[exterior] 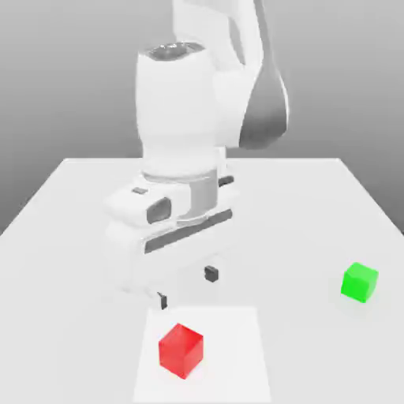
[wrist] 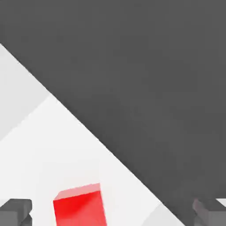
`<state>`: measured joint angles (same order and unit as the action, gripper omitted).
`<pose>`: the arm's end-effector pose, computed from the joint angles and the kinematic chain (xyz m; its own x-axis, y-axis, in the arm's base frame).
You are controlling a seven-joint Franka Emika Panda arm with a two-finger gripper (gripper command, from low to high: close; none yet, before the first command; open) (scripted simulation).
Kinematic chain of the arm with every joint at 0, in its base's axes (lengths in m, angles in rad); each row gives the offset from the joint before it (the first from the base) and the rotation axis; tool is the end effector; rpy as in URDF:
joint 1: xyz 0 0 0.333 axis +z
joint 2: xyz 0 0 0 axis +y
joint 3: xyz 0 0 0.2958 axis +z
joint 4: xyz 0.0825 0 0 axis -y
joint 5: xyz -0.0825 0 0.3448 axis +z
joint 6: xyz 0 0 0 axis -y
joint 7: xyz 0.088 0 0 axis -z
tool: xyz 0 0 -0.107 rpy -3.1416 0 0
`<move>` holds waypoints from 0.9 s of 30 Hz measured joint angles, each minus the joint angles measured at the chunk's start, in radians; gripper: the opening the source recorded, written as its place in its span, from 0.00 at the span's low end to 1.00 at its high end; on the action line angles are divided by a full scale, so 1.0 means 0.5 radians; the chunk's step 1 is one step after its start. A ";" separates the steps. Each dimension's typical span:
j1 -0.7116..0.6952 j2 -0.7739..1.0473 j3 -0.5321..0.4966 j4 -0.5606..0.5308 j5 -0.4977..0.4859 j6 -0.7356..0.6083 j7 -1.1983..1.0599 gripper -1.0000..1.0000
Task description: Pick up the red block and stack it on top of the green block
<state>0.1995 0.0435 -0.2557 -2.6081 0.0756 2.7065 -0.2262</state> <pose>0.4232 -0.0272 0.2581 0.9930 0.1022 0.0599 0.1030 -0.9946 -0.0115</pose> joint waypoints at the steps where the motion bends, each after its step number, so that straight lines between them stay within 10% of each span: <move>1: -0.013 0.070 0.006 -0.025 -0.005 0.035 -0.077 0.50; 7: -0.161 0.504 0.197 0.011 0.208 0.371 -0.312 0.50; 8: -0.176 0.543 0.218 0.017 0.234 0.404 -0.332 0.00; 21: -0.082 0.160 0.106 -0.049 -0.011 0.088 -0.136 0.00; 27: 0.403 -0.005 0.380 -0.127 -0.048 0.002 0.190 0.00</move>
<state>0.4009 0.0409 -0.0658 -2.6717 0.0518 2.7073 -0.1314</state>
